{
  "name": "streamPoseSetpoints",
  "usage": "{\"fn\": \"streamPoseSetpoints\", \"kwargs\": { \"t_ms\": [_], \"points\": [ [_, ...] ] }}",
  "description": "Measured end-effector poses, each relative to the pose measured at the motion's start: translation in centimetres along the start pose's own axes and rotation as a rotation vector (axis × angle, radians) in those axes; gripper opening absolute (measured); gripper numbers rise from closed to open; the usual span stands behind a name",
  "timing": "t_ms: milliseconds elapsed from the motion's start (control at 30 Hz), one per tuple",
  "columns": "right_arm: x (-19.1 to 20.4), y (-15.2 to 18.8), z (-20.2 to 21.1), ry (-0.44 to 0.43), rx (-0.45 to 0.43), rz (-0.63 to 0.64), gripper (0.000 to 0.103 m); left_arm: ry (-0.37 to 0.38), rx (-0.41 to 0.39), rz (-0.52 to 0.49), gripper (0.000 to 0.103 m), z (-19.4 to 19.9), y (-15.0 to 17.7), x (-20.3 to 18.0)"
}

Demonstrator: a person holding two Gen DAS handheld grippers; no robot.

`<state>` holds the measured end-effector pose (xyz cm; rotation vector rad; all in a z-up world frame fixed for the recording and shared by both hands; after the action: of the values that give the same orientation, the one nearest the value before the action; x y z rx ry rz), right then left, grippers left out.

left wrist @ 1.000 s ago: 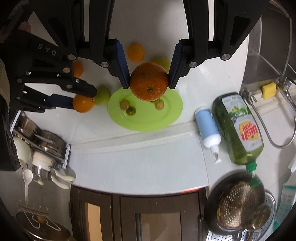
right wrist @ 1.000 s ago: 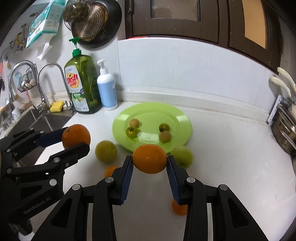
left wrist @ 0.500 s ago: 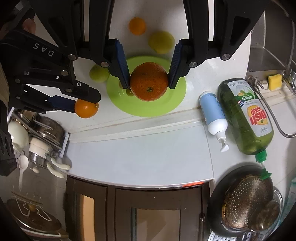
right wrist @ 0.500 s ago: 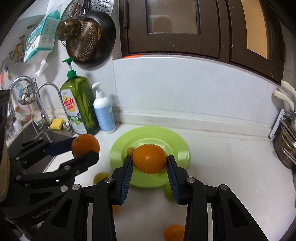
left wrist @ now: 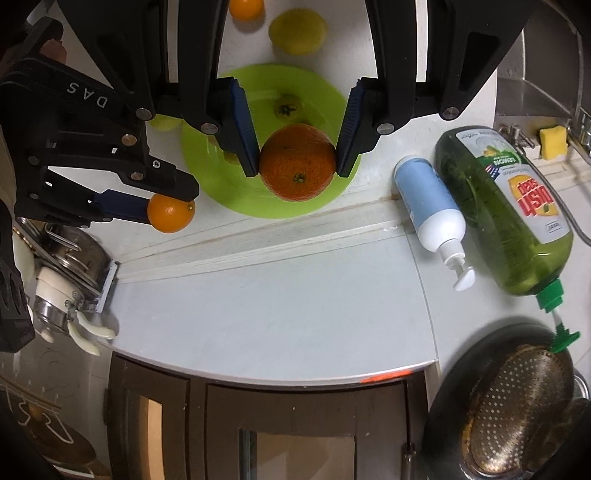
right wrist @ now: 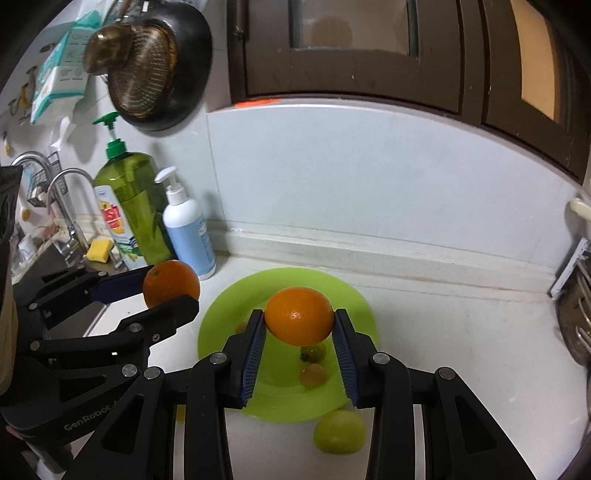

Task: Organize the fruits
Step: 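Carry the orange in the left tool while the right tool carries its orange over the plate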

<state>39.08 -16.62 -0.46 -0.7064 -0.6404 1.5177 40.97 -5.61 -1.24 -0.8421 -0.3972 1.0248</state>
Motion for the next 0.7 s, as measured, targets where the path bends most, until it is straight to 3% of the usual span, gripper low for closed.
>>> {"fn": "streamPoseSetpoints", "kwargs": {
  "t_ms": [700],
  "points": [
    [-0.8,0.4,-9.8,-0.036,0.210,-0.039,0.038,0.014,0.150,0.010,0.042,-9.0,0.0,2.3]
  ]
}}
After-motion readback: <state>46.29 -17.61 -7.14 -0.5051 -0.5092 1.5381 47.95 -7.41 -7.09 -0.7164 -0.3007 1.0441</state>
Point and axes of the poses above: each gripper's, at about its wrist camera, not at the fingertips, and z roughly against the way its jaws point, x to its left, y to its underside, the point moved 3 cm from there along -z, roughly the way its jaws point, and after that the axes turned 8 degrees about y, right-handed, at the moved point
